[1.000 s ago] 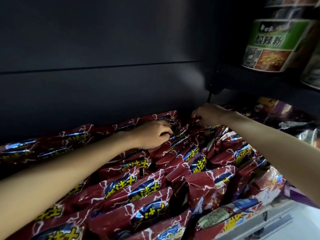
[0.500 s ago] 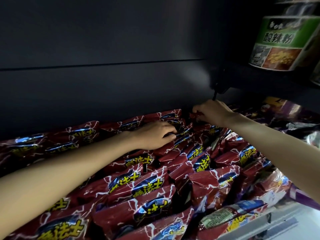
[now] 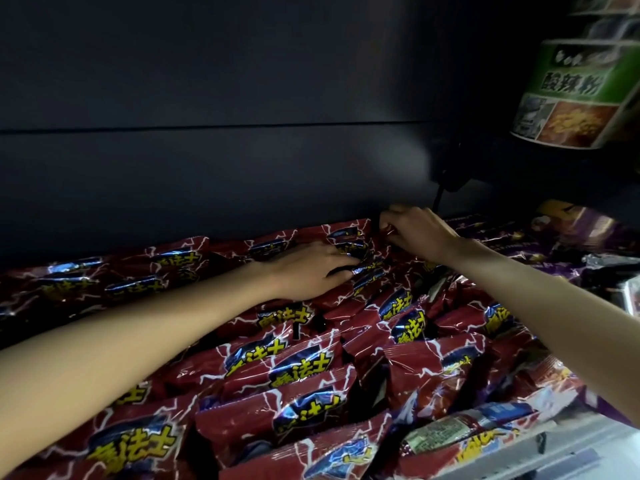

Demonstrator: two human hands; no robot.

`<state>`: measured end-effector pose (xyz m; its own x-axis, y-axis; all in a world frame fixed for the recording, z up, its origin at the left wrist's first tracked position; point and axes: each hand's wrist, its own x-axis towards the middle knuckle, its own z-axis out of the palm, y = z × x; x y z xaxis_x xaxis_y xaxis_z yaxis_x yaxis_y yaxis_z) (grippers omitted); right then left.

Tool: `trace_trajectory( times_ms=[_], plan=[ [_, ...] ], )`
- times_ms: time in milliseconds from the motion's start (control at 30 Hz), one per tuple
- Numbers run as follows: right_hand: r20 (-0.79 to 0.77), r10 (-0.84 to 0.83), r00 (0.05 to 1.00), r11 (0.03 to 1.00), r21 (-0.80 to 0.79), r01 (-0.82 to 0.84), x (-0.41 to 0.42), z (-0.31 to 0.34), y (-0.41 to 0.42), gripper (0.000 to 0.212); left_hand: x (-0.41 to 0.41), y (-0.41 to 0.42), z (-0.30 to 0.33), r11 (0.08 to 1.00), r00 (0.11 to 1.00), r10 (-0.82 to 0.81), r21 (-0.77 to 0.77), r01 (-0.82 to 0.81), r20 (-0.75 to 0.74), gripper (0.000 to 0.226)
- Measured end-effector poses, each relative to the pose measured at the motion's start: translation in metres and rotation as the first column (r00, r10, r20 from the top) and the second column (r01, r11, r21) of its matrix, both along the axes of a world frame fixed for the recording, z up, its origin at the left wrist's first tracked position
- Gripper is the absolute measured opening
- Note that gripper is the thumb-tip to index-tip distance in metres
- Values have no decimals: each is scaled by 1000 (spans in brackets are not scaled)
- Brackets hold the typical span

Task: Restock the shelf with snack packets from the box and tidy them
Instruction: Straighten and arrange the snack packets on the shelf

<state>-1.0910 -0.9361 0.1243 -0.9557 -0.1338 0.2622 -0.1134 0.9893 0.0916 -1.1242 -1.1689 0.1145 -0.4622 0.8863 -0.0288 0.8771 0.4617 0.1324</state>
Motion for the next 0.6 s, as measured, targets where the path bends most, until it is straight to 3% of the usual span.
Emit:
trace_trajectory(
  times_ms=[233,367,467,600],
  plan=[
    [42,-47,998,987,-149,53,1,6,6,41,1,-1,3,999,999,0,42,2,-35,49],
    [-27,-63,998,984,-166,58,17,20,1,34,2,-11,13,989,996,0,146,13,-89,41],
    [-110,-35,993,993,-118,22,29,32,-23,22,1,-36,26,965,969,-7,251,71,-249,29],
    [-145,140,980,978,-135,-160,37,48,-74,17,-1,-104,41,931,841,-4,306,202,-541,29]
  ],
)
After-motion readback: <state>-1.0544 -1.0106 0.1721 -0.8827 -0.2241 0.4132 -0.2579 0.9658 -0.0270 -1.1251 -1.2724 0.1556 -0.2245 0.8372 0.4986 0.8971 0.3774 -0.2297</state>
